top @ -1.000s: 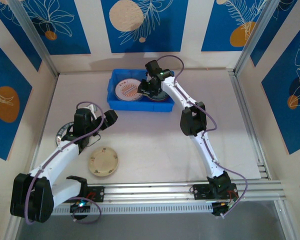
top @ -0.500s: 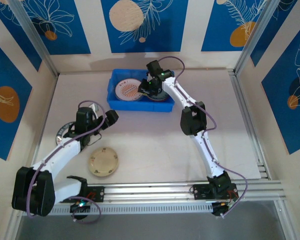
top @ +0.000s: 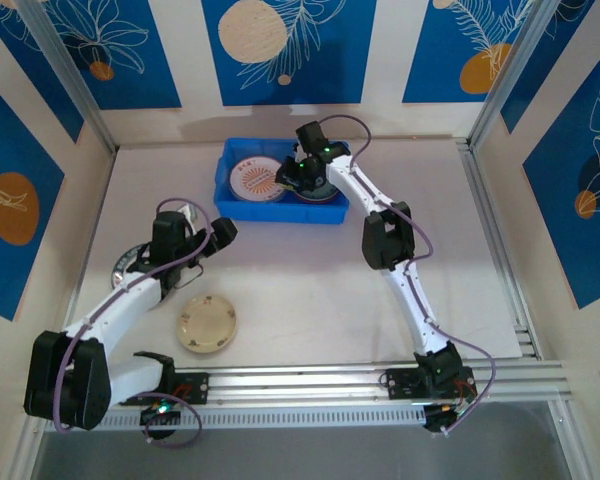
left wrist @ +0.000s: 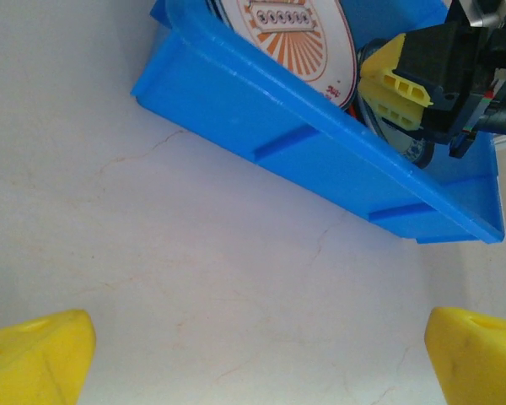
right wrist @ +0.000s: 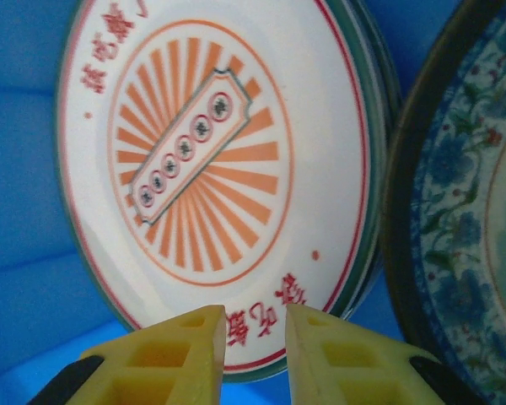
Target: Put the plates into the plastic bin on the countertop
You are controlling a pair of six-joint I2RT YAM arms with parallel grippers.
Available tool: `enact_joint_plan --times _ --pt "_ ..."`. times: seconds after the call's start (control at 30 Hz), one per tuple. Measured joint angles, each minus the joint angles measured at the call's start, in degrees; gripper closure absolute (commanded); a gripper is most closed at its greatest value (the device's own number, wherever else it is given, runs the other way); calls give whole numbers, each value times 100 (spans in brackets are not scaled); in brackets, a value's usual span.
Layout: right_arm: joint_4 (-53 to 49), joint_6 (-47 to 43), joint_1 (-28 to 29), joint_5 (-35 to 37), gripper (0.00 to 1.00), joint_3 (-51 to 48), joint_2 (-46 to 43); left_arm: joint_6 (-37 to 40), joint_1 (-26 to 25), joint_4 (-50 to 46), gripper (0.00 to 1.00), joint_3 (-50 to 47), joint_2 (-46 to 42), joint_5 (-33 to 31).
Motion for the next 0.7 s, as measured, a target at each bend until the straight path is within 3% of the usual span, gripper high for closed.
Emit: enact_joint_plan --times 0.17,0.4,0.7 --pt "575 -61 50 -131 69 -977 -1029 74 68 -76 0 83 -87 -26" --pt "1611 -149 599 -584 47 -2549 -2538 72 407 -566 0 219 -678 -61" --pt "2358 238 1580 -1174 50 -3624 -2693 74 1272 -1696 0 636 -1633 -195"
